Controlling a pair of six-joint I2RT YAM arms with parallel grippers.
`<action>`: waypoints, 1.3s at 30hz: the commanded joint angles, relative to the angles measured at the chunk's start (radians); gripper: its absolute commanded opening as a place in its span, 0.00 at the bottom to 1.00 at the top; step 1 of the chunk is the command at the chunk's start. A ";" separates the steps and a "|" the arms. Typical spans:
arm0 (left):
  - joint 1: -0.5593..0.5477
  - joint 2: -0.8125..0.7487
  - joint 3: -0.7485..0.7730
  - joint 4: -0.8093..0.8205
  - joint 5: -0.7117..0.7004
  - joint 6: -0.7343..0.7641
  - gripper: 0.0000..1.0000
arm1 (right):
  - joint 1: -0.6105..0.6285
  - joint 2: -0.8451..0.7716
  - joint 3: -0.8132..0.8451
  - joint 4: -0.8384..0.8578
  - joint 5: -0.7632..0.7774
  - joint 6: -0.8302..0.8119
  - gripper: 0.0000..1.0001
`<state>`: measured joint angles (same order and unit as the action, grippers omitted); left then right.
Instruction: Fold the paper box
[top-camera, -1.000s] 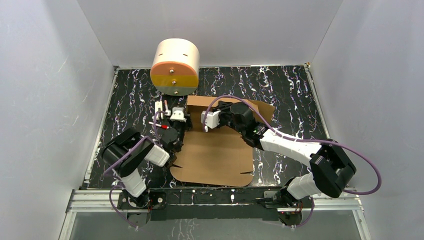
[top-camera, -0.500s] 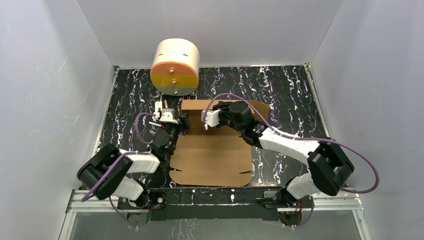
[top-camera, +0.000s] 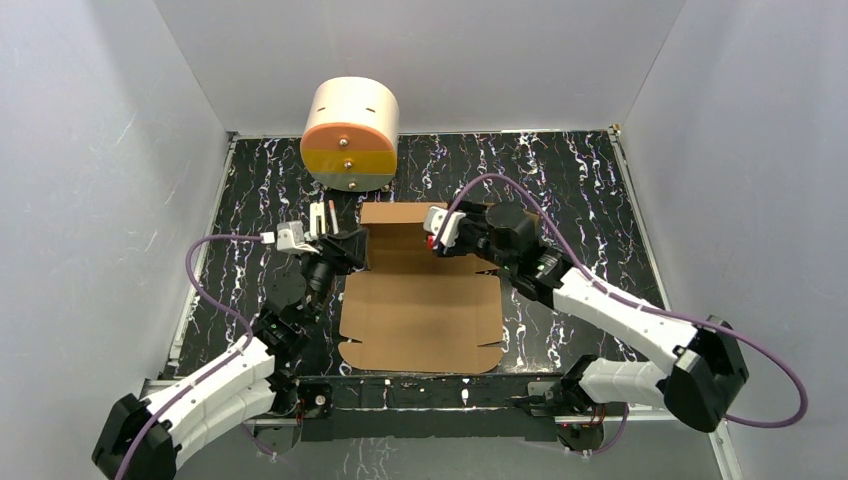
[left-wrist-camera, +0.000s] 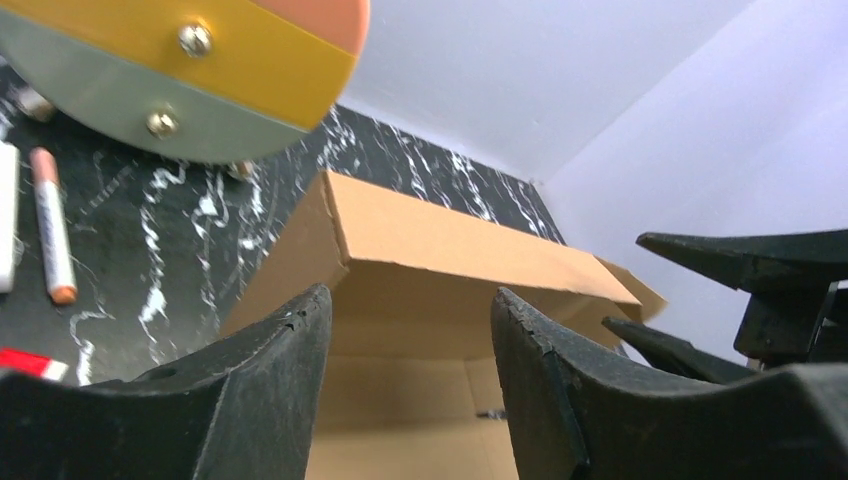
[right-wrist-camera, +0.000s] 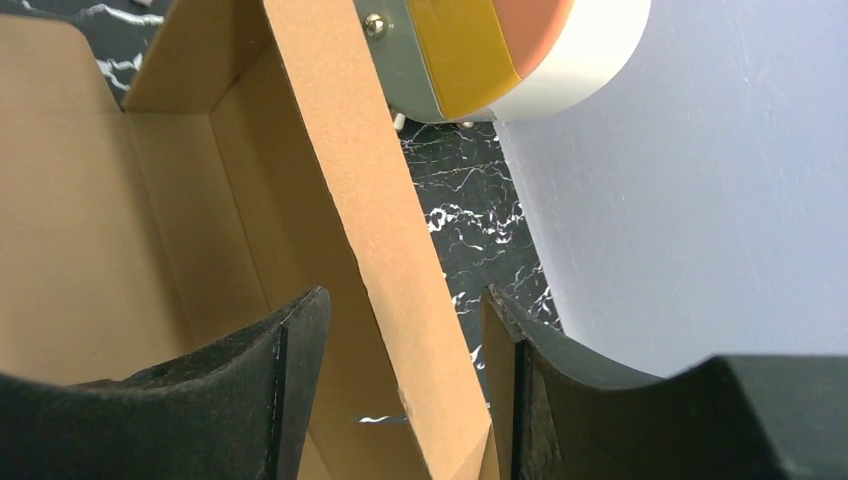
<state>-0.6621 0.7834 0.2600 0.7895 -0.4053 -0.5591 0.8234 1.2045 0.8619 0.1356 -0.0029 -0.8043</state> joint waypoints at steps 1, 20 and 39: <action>0.004 -0.089 0.107 -0.366 0.132 -0.160 0.58 | 0.002 -0.097 0.021 -0.036 0.039 0.185 0.66; 0.003 0.018 0.197 -0.431 0.468 -0.367 0.59 | -0.129 -0.398 -0.203 -0.147 0.357 0.545 0.72; 0.005 0.130 0.218 -0.467 0.329 -0.221 0.60 | -0.716 -0.322 -0.415 0.186 -0.350 0.746 0.67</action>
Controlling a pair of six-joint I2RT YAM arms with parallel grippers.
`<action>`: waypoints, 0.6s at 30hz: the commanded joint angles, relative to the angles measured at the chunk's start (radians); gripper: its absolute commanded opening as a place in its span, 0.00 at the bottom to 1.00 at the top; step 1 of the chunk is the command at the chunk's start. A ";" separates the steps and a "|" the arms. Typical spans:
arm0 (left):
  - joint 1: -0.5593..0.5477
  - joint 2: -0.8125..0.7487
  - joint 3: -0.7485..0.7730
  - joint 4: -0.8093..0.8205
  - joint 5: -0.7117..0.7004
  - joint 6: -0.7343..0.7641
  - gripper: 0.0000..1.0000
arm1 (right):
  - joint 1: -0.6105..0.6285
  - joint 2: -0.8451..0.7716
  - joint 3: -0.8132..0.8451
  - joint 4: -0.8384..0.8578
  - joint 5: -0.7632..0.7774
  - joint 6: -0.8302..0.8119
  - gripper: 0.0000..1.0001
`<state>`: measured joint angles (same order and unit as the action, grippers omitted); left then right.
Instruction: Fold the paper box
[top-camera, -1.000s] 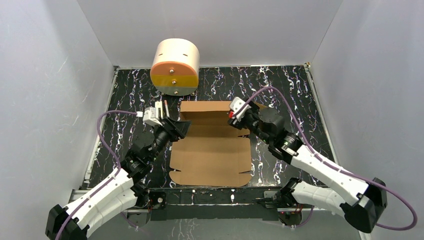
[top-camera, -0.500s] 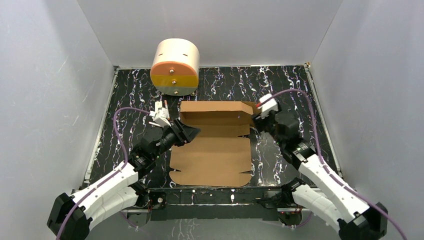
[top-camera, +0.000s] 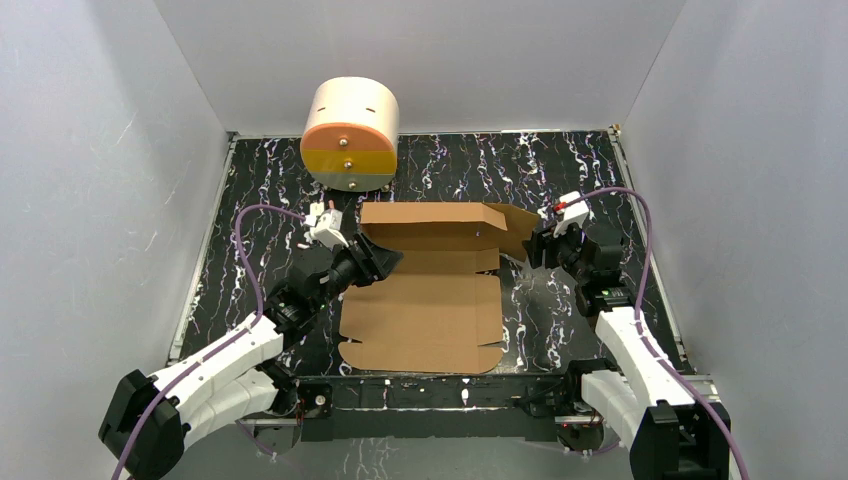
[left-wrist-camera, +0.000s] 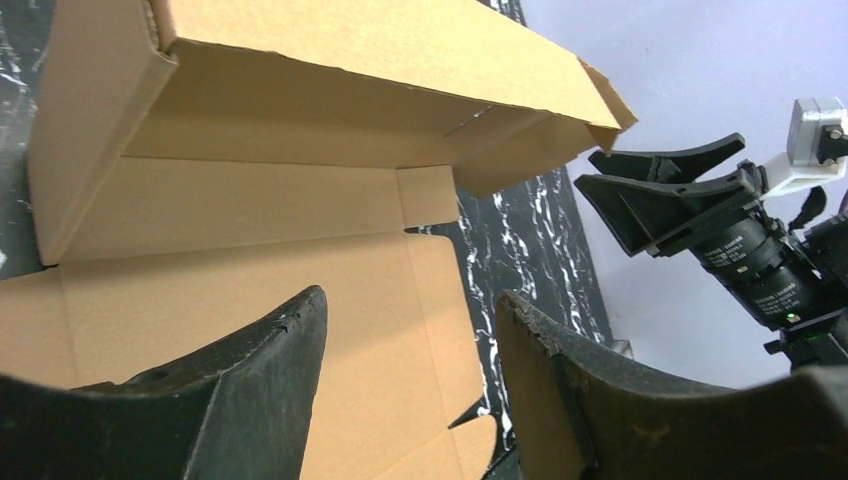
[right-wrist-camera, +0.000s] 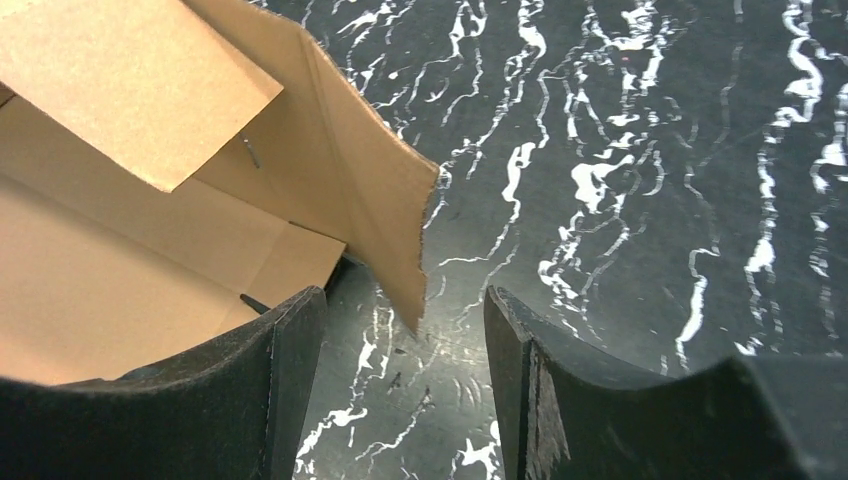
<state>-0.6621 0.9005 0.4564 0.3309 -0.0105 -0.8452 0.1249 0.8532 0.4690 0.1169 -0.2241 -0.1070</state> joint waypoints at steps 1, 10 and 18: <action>0.005 0.023 0.020 -0.009 -0.082 0.075 0.60 | -0.019 0.043 -0.034 0.231 -0.131 0.052 0.66; 0.018 0.147 0.049 0.041 -0.125 0.172 0.60 | -0.021 0.190 -0.083 0.424 -0.141 0.040 0.59; 0.012 0.186 0.063 0.129 -0.052 0.232 0.60 | -0.015 0.261 -0.116 0.562 -0.229 0.095 0.43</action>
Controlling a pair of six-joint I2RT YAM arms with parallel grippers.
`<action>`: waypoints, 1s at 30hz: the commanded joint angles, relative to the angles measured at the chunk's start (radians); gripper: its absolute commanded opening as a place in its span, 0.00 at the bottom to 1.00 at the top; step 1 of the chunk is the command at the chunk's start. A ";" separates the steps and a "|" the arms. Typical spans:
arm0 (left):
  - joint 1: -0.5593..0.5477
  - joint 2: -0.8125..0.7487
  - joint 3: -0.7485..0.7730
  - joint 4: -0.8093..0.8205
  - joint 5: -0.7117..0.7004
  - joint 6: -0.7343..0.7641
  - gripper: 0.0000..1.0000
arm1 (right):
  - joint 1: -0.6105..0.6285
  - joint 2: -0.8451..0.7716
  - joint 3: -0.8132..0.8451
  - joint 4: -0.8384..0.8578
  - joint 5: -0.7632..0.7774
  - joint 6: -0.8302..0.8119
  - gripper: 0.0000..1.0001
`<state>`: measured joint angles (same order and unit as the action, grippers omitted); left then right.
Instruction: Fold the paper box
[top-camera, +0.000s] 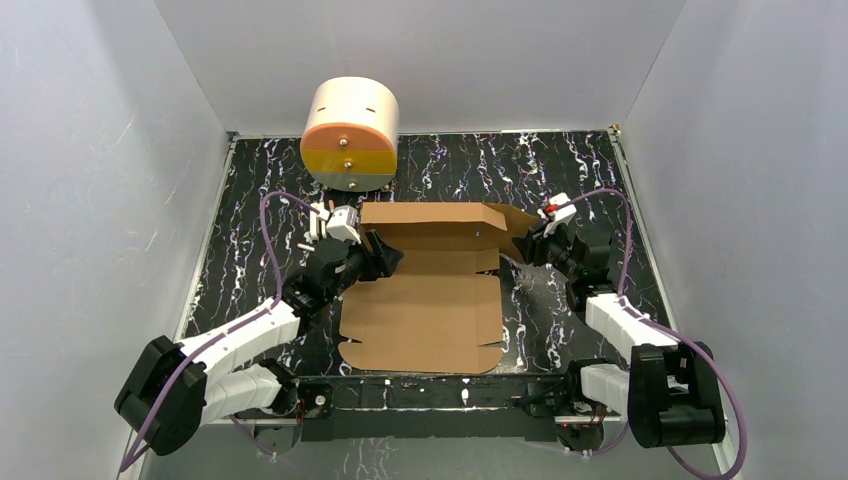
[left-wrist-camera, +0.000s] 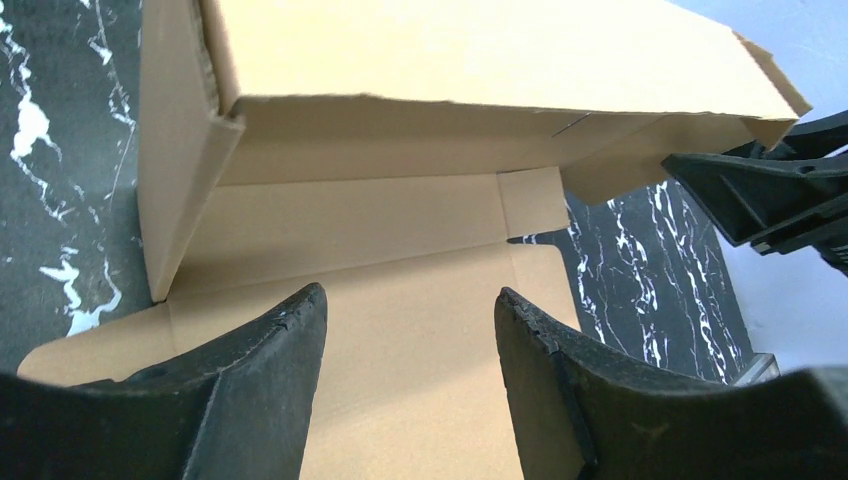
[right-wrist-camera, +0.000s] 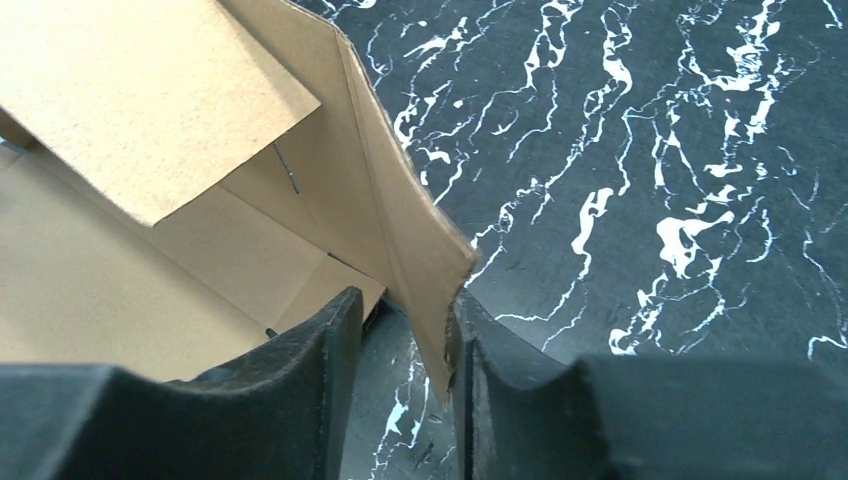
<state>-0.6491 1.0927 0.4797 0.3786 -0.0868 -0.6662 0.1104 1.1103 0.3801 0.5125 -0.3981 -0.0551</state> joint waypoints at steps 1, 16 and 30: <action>-0.003 -0.002 0.042 0.083 0.024 0.061 0.60 | 0.007 0.002 -0.038 0.182 -0.049 0.047 0.41; -0.168 0.039 0.055 0.183 -0.107 0.076 0.60 | 0.310 -0.097 -0.107 0.209 0.359 0.163 0.12; -0.356 0.134 0.093 0.369 -0.255 -0.078 0.63 | 0.575 -0.106 -0.166 0.289 0.817 0.241 0.07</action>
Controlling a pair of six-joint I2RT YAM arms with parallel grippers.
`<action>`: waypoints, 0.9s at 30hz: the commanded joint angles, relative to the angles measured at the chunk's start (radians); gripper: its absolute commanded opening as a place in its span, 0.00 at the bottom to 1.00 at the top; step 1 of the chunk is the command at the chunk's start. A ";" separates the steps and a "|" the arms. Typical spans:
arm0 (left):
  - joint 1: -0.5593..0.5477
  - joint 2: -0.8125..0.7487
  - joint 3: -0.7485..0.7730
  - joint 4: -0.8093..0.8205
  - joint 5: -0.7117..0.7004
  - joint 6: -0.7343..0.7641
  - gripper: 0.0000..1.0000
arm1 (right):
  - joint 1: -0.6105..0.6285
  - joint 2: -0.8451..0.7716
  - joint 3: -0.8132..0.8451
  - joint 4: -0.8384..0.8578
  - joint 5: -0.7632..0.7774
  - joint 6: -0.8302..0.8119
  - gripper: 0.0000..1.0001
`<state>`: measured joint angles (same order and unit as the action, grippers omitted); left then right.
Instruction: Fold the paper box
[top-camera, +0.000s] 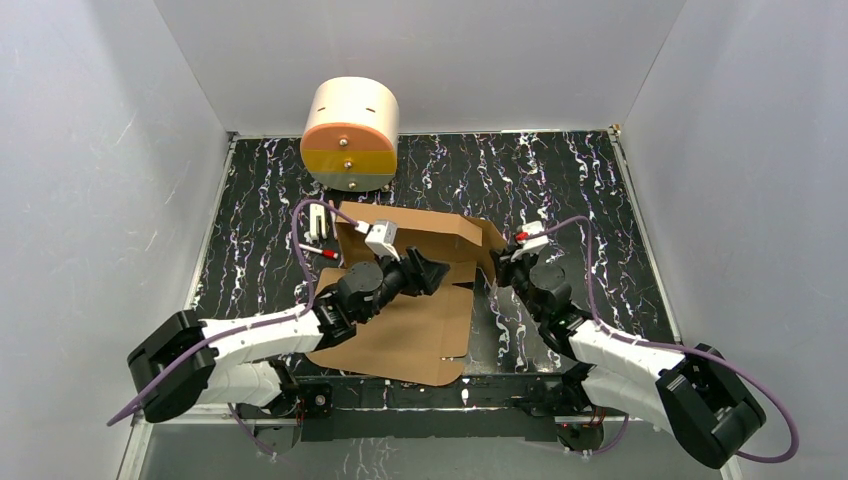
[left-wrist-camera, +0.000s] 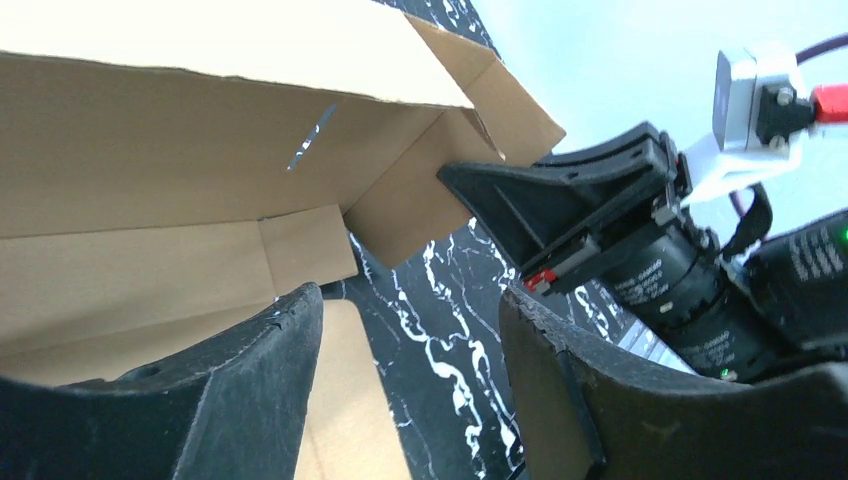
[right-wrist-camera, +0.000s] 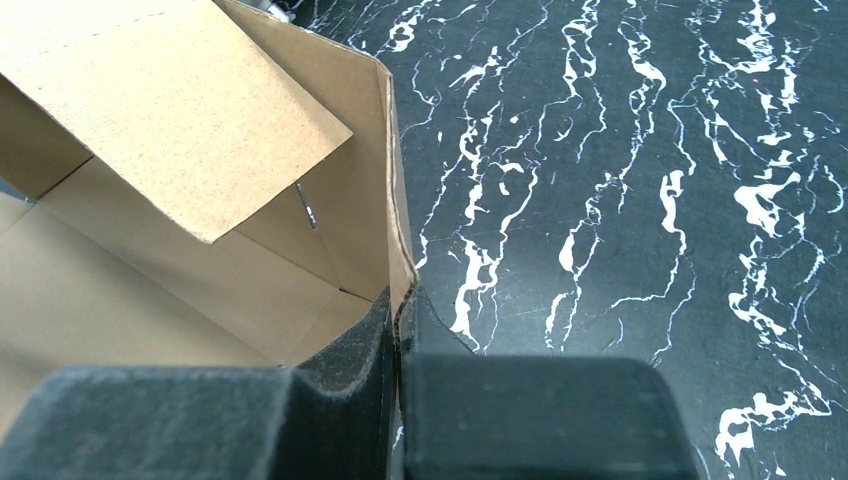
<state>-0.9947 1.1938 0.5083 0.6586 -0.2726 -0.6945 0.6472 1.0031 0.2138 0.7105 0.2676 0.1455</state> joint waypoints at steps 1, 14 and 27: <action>-0.016 0.051 0.077 0.102 -0.071 -0.060 0.63 | 0.046 0.004 0.002 0.089 0.170 0.040 0.07; -0.045 0.290 0.217 0.236 -0.202 -0.098 0.61 | 0.127 0.052 0.011 0.119 0.266 0.049 0.07; -0.055 0.428 0.300 0.291 -0.247 0.012 0.43 | 0.145 0.043 0.016 0.101 0.275 0.024 0.07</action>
<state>-1.0424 1.6218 0.7681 0.8833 -0.4545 -0.7654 0.7856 1.0546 0.2138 0.7593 0.5159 0.1722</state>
